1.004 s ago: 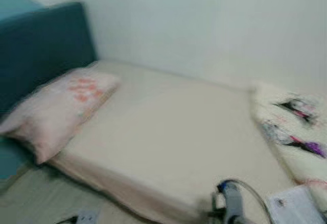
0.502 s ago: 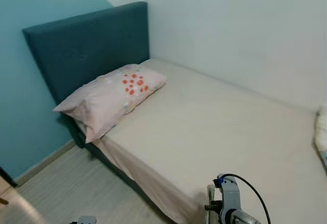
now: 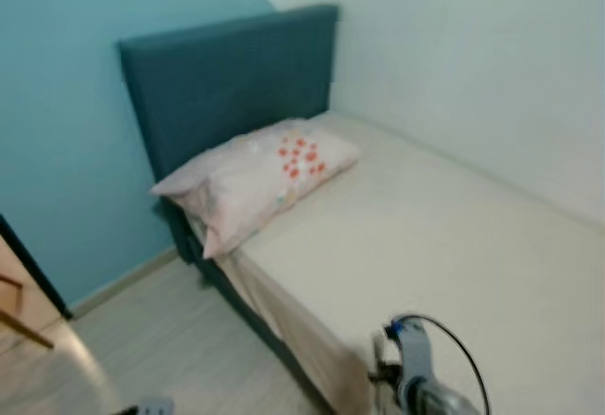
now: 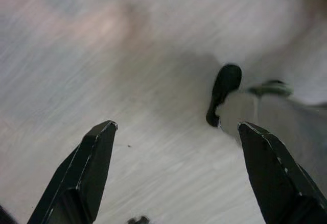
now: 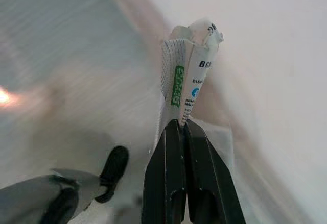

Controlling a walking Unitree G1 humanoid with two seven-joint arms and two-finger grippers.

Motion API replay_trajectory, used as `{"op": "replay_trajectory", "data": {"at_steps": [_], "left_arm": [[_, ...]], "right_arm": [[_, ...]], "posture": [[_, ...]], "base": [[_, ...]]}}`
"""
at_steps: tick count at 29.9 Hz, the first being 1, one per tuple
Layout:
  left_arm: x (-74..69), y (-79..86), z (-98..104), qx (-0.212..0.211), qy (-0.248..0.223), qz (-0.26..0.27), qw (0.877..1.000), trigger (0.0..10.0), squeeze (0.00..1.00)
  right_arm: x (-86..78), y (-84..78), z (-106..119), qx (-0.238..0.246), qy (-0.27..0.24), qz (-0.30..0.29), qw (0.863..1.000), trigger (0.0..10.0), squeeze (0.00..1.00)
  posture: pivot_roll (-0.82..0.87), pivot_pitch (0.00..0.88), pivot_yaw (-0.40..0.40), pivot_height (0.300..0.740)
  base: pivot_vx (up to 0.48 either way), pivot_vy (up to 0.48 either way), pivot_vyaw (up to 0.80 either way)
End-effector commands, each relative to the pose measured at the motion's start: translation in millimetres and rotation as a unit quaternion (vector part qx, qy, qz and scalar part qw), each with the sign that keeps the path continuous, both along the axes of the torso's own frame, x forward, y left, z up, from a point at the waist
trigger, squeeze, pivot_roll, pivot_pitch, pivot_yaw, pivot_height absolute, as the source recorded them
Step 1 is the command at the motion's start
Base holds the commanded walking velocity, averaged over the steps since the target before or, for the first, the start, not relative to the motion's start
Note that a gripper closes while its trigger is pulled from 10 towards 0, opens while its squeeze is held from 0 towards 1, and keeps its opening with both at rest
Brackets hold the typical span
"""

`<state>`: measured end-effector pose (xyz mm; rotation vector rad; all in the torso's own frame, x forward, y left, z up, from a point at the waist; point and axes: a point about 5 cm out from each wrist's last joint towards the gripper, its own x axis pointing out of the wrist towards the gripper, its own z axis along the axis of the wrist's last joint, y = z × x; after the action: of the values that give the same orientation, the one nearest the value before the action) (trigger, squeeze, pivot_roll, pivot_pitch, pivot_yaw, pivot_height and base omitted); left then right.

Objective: Clean up the room

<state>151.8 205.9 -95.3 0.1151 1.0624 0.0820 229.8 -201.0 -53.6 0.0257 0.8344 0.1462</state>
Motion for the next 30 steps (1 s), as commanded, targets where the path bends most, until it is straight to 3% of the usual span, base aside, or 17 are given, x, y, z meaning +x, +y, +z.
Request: {"op": "replay_trajectory", "data": {"at_steps": [1,17,22,30], "left_arm": [[-15.8,0.3,-6,0.000,0.027,0.000,1.000,10.0,0.00],[-19.2,2.5,-7,0.000,0.031,0.004,1.000,10.0,0.00],[-18.5,7.8,-5,0.011,0.021,0.019,1.000,10.0,0.00],[-11.7,9.8,-3,0.012,0.007,0.027,1.000,10.0,0.00]], "right_arm": [[-1.6,1.0,-1,0.001,0.005,0.000,1.000,10.0,0.00],[1.8,2.7,1,0.006,-0.003,0.002,1.000,10.0,0.00],[15.1,14.0,9,-0.006,-0.025,0.054,0.998,10.0,0.00],[11.8,14.3,6,-0.012,-0.017,0.062,0.998,10.0,0.00]], "posture": [[-0.02,0.000,-0.053,0.740],[-0.01,0.000,-0.052,0.740],[-0.01,0.000,-0.051,0.740],[0.00,0.000,-0.052,0.740]], "base": [[0.000,0.000,0.77],[0.000,0.000,0.77],[0.000,0.000,0.77],[0.000,0.000,0.77]]}}
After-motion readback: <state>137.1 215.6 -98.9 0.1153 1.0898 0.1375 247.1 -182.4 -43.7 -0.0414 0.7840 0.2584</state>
